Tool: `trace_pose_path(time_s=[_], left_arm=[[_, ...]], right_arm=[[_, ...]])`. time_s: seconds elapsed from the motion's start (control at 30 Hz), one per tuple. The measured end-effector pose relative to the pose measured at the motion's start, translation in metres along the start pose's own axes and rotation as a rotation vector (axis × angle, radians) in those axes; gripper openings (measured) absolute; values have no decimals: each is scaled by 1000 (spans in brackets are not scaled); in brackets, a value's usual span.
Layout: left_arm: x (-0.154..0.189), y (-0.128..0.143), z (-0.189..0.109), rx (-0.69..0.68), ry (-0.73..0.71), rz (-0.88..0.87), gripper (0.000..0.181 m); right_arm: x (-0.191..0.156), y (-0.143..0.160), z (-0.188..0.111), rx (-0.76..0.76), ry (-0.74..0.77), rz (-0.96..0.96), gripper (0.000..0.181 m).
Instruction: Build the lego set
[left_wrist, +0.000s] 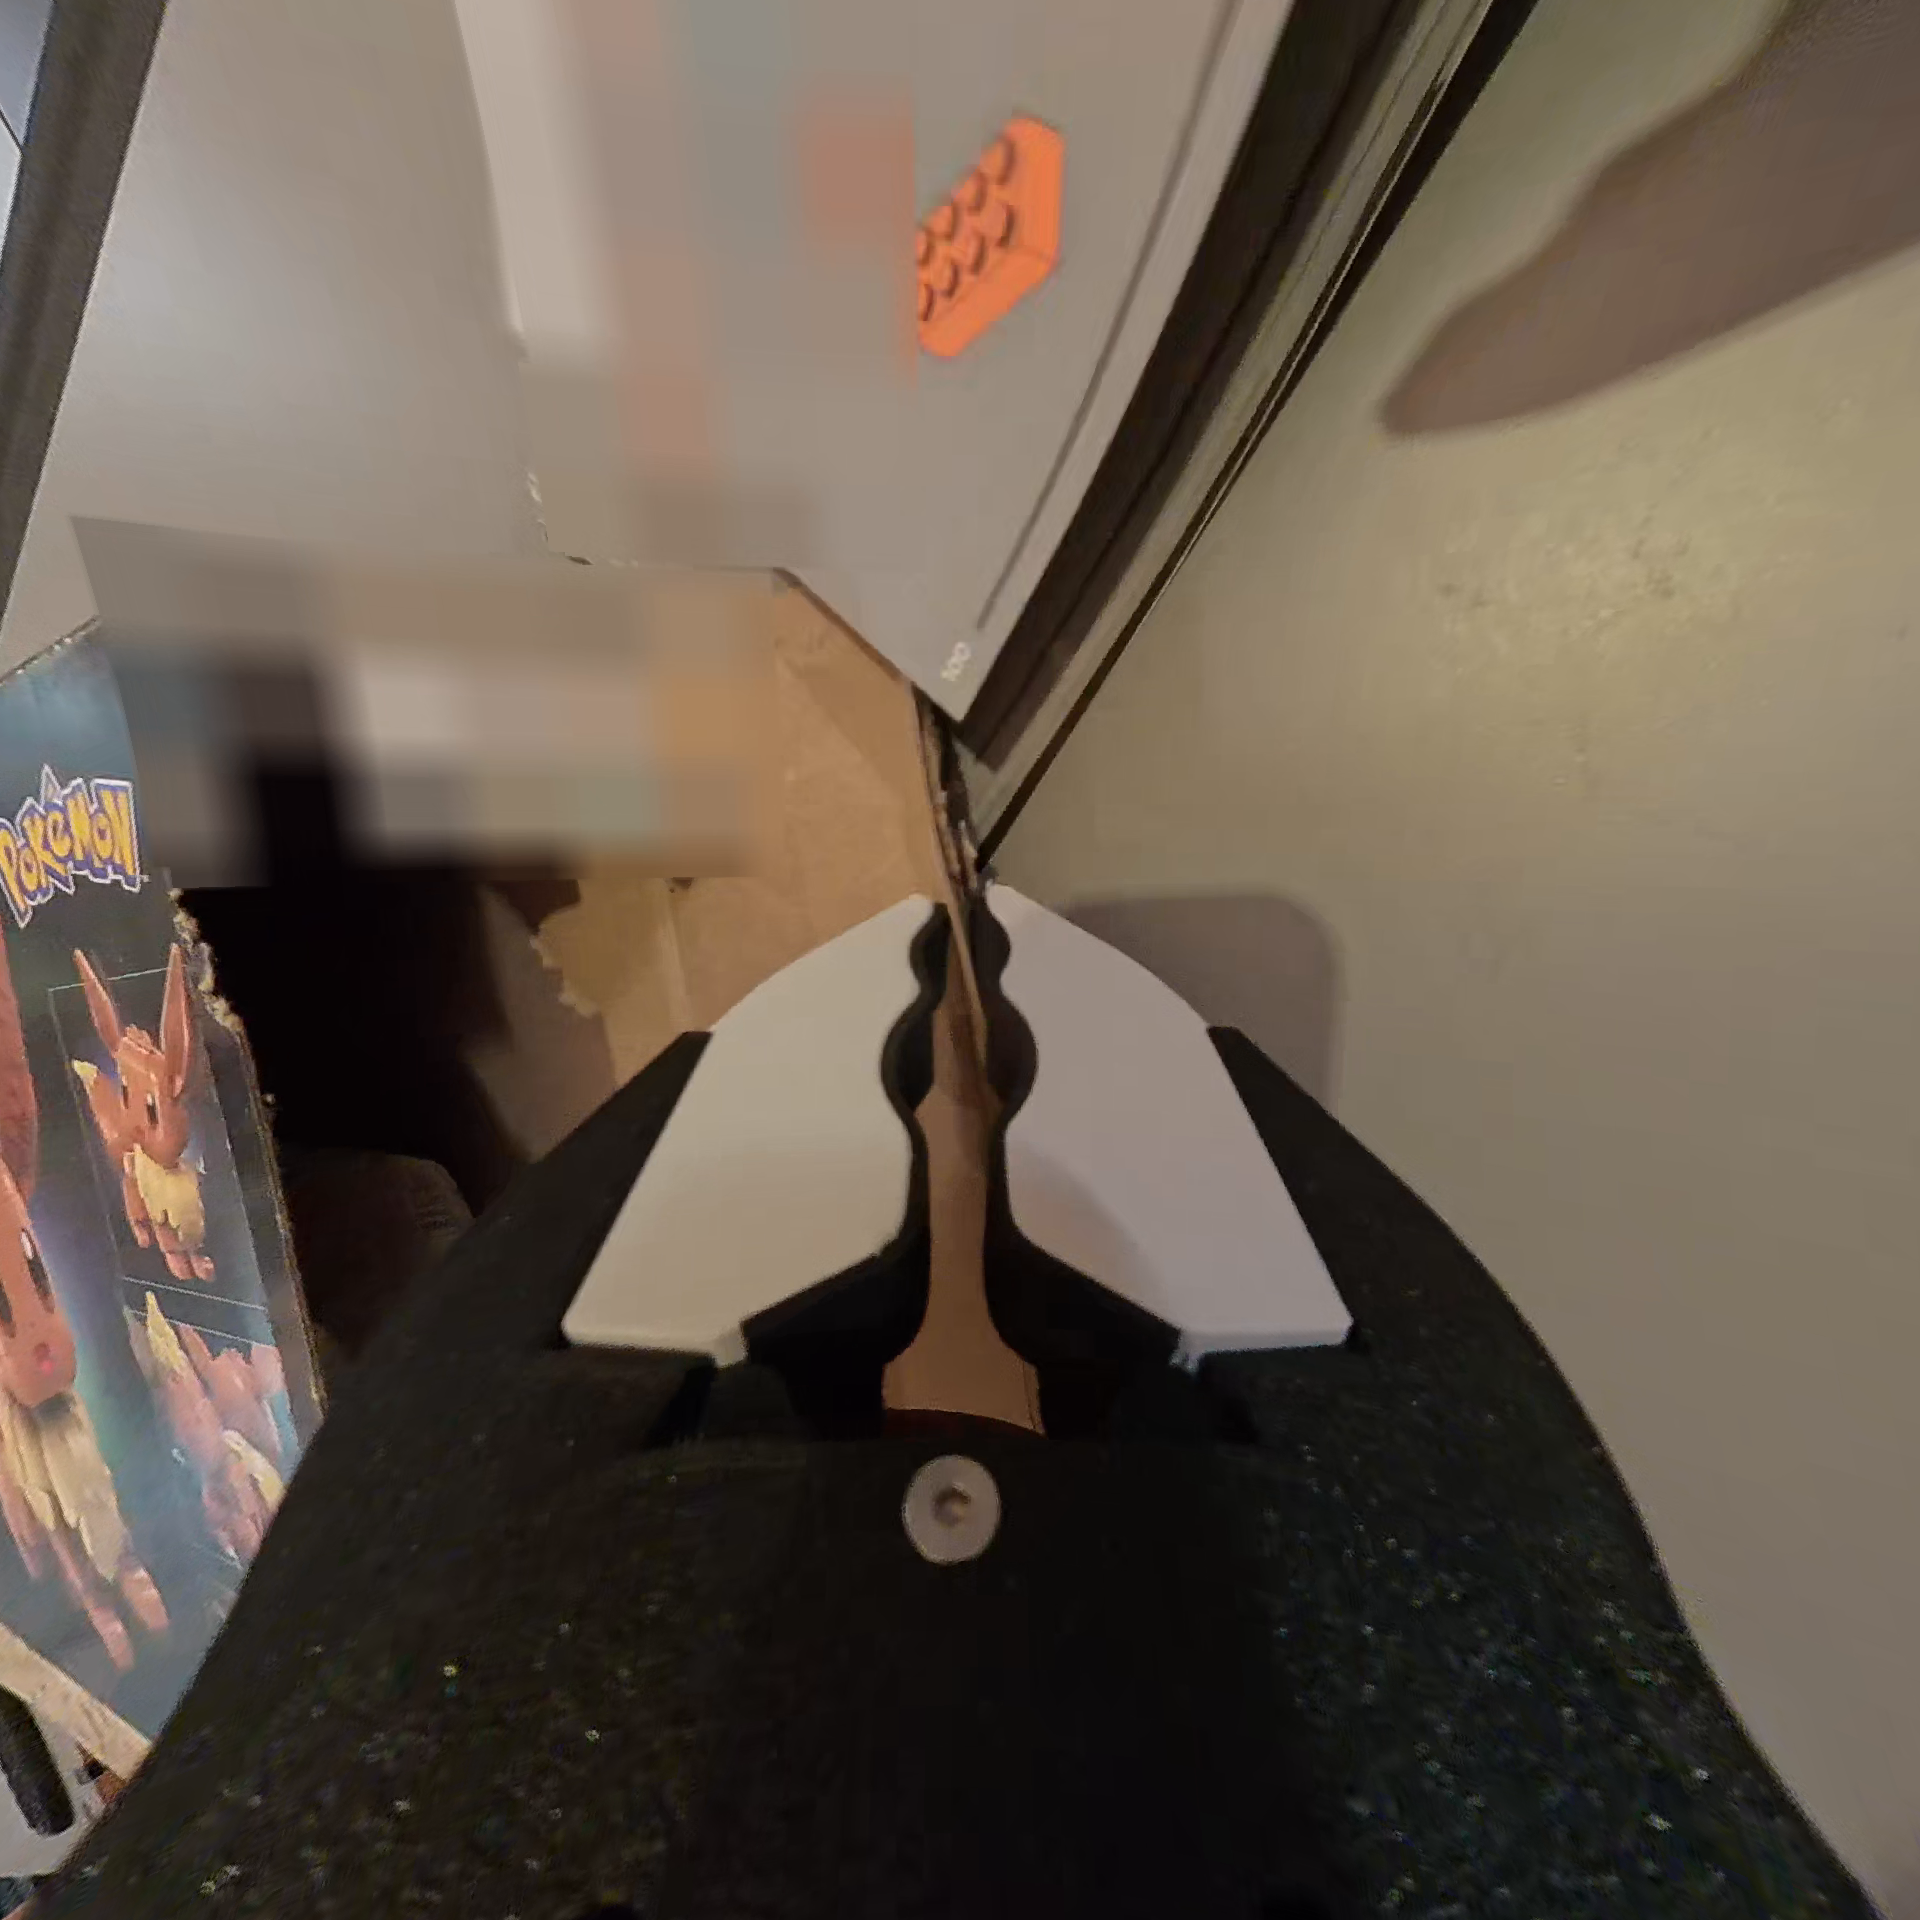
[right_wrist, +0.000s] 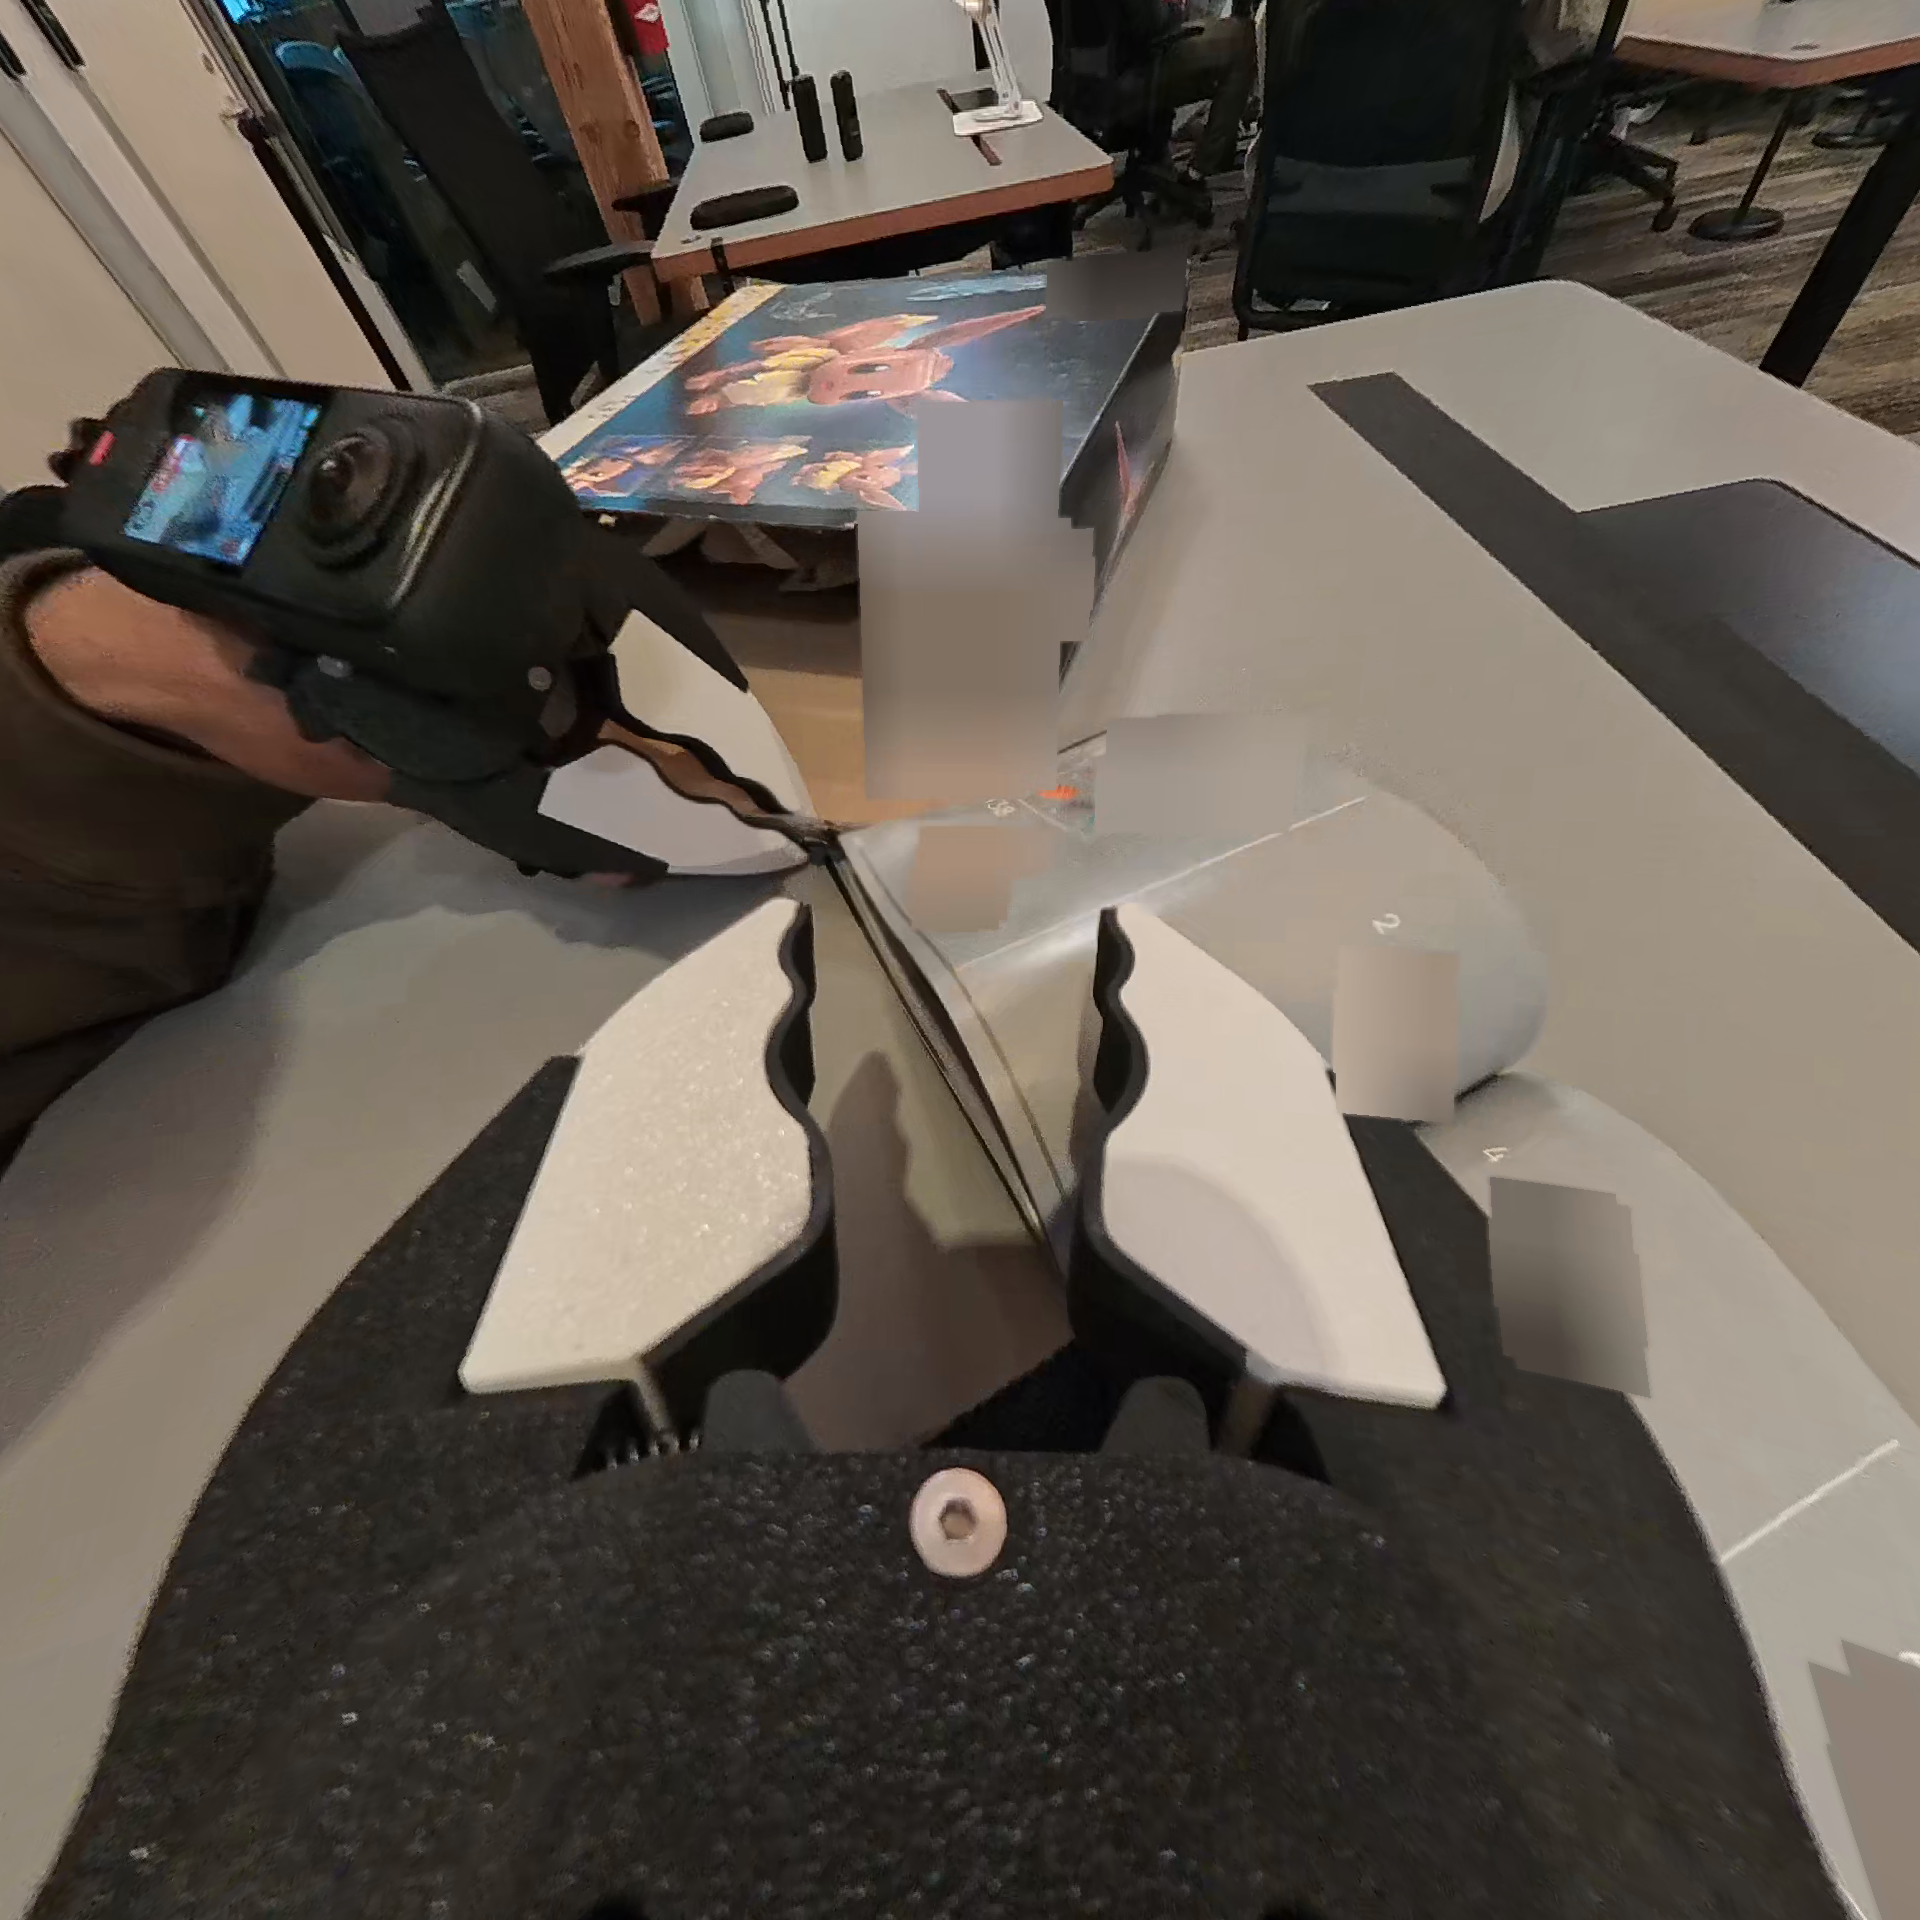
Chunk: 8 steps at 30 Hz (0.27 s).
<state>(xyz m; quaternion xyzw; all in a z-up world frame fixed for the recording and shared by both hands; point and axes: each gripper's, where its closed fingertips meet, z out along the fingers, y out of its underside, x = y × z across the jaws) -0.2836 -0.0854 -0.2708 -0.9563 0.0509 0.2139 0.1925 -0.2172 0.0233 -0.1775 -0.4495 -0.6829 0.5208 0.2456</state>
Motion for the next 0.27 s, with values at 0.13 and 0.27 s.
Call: trace_pose_path(time_s=[0.13,0.27], left_arm=[[-4,-2,-6,16,4,-48,3],[-15,2,-20,41,-18,-108,2]], right_arm=[[6,4,-2,-26,28,-9,52],[15,13,-1,-84,78,-25,52]])
